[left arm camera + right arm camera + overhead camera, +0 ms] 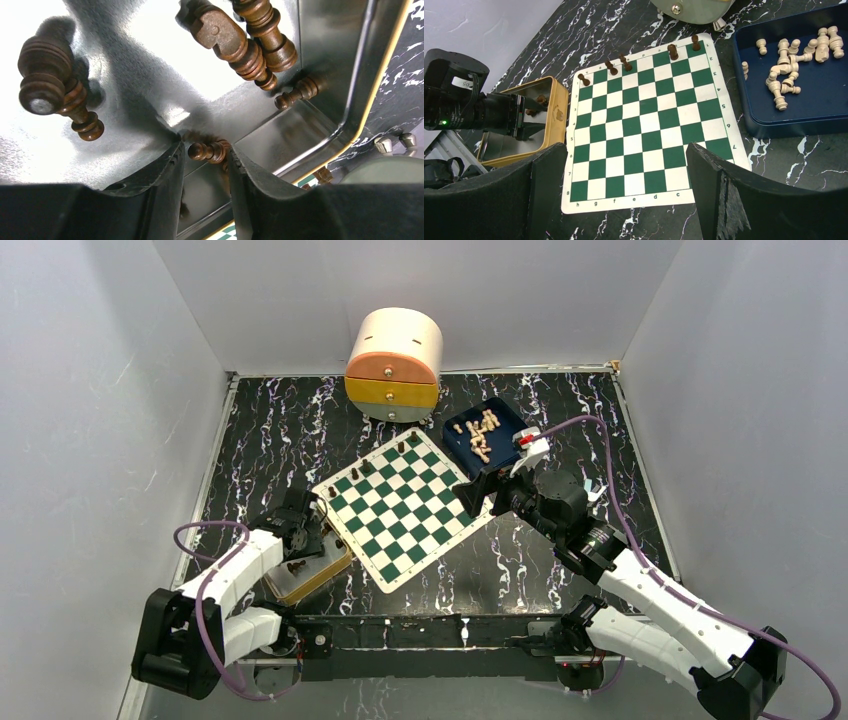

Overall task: Set up the chess pieces on the board
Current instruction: Pick up the chess piece from the storage box.

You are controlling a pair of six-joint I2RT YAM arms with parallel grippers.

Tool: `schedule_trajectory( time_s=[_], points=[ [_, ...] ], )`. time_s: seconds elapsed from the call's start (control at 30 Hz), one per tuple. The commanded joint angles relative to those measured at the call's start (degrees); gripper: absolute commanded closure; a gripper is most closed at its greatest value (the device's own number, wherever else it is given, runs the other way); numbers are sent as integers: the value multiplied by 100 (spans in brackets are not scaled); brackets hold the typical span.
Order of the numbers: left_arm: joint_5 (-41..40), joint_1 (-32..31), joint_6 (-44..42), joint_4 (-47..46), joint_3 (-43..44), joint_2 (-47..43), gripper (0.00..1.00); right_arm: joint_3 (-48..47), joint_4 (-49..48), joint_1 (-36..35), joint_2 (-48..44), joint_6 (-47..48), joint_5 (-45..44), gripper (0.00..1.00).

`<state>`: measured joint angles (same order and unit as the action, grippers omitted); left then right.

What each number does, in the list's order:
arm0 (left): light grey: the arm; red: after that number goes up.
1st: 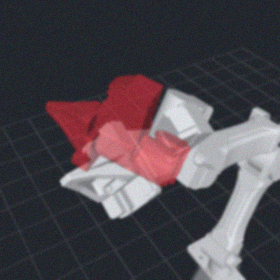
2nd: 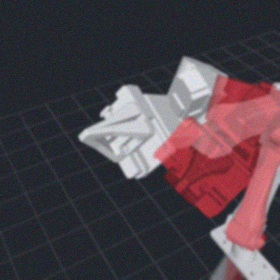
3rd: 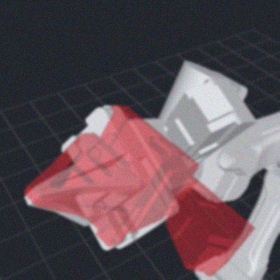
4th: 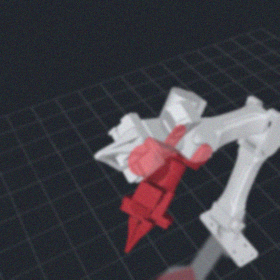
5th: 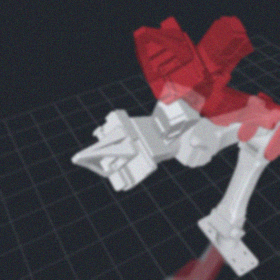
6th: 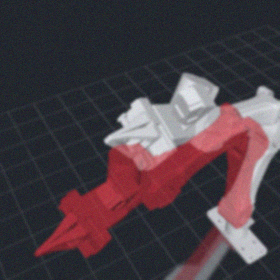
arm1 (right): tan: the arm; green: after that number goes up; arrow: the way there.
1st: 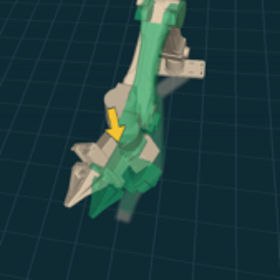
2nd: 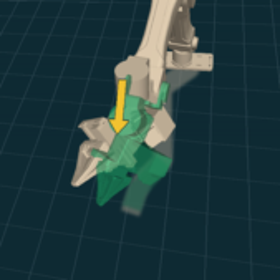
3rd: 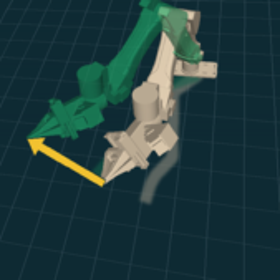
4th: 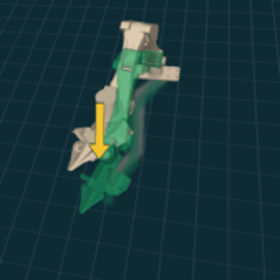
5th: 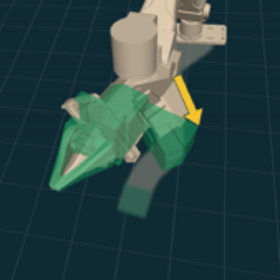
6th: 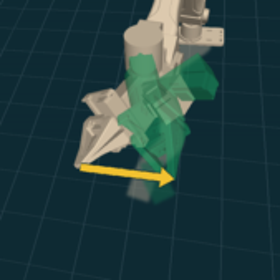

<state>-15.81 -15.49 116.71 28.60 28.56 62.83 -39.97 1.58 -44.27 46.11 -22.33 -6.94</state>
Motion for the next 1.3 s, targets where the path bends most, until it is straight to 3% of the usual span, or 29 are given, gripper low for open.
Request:
schedule_trajectory(
  time_s=[0.0, 0.6, 0.87, 1.1, 1.27],
  points=[
    [-303, 28, 156, 105, -72, -2, 67, -189, -262, 4, -136, 18, -53, 1],
    [-547, 20, 161, 156, -50, -48, 97, -222, -270, 1, -102, 9, -20, 1],
    [-820, 21, 45, 586, 217, -252, 100, -222, -273, 5, -102, 23, -17, 1],
    [-1567, 23, -660, 1410, 921, -408, 100, -222, -238, 0, -106, 27, -18, 1],
    [-2388, 22, -1887, 1677, 1611, -590, 100, -213, -220, 2, -167, -10, -9, 1]
  ],
)
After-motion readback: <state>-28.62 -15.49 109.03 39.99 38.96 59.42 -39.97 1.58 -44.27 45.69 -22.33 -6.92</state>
